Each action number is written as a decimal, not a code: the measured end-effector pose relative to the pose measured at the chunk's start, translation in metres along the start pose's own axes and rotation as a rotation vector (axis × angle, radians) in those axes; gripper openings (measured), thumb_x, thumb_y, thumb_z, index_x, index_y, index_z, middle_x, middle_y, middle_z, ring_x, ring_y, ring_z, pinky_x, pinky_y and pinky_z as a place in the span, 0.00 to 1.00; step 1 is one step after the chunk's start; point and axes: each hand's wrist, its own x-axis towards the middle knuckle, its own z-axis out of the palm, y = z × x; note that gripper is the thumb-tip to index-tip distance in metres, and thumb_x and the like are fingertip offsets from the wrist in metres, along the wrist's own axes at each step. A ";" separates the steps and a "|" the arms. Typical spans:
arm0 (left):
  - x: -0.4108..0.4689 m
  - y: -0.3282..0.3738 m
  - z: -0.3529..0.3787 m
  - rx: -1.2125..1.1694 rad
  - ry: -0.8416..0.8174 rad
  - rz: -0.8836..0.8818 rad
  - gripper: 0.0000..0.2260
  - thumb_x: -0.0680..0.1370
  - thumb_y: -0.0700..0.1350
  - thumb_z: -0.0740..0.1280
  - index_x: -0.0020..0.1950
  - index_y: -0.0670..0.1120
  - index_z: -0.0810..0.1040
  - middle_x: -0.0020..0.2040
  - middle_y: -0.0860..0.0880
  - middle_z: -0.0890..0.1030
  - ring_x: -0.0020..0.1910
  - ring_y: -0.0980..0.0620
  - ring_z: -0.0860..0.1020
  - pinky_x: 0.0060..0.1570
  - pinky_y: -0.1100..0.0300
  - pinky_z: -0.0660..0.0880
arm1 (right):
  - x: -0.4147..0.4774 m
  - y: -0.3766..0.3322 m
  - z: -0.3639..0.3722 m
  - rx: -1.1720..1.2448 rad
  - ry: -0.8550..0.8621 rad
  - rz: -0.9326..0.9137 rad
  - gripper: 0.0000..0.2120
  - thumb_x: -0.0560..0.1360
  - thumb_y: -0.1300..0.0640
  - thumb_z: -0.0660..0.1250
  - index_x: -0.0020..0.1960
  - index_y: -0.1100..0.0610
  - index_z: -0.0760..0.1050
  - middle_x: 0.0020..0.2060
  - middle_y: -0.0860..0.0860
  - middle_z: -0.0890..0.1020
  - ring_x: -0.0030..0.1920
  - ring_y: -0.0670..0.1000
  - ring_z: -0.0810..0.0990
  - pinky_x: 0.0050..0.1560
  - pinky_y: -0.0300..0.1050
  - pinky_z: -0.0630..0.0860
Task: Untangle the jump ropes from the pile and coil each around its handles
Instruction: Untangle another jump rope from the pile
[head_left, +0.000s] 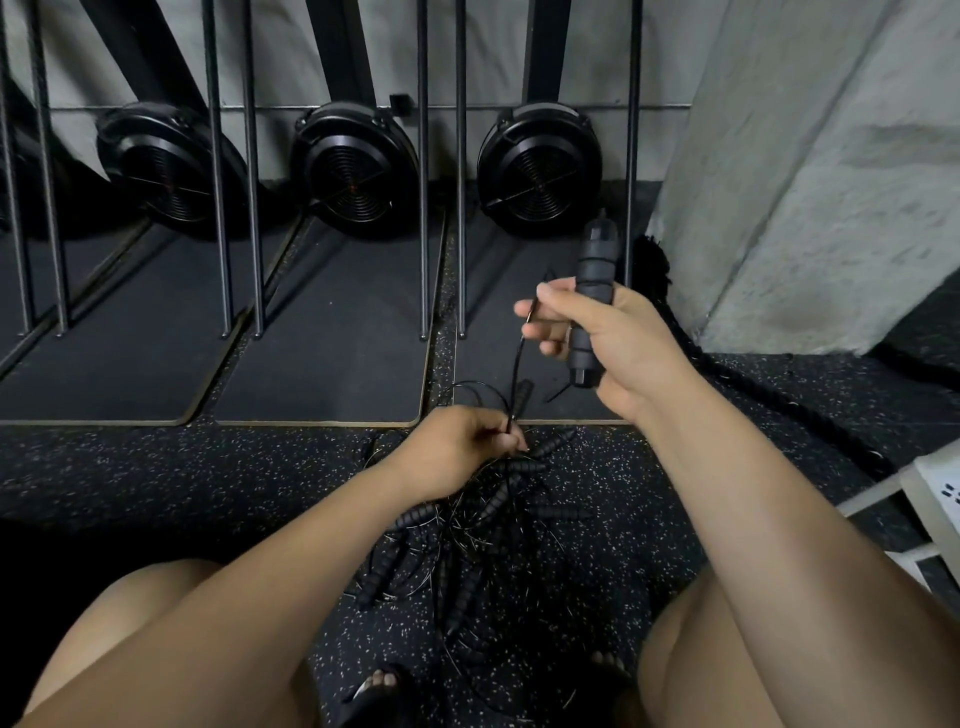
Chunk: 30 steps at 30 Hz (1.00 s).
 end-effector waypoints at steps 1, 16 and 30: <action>0.000 0.001 -0.004 -0.014 0.021 0.016 0.06 0.84 0.49 0.70 0.53 0.54 0.87 0.48 0.59 0.87 0.48 0.55 0.84 0.53 0.58 0.79 | 0.001 0.002 -0.001 -0.065 0.014 0.036 0.10 0.80 0.60 0.76 0.59 0.60 0.80 0.51 0.59 0.89 0.44 0.54 0.88 0.40 0.43 0.81; -0.013 0.018 -0.058 -0.652 0.345 0.089 0.10 0.86 0.44 0.67 0.55 0.38 0.83 0.50 0.42 0.86 0.49 0.51 0.82 0.48 0.61 0.76 | -0.013 0.035 0.032 -0.464 -0.283 0.220 0.09 0.79 0.67 0.74 0.56 0.59 0.78 0.48 0.58 0.90 0.48 0.58 0.90 0.37 0.40 0.78; -0.012 0.021 -0.031 -0.553 -0.009 -0.217 0.29 0.87 0.65 0.53 0.63 0.45 0.83 0.56 0.46 0.88 0.56 0.45 0.87 0.62 0.44 0.78 | -0.019 0.007 0.021 -0.145 -0.262 0.074 0.12 0.79 0.67 0.74 0.60 0.65 0.78 0.48 0.60 0.89 0.41 0.52 0.84 0.42 0.46 0.80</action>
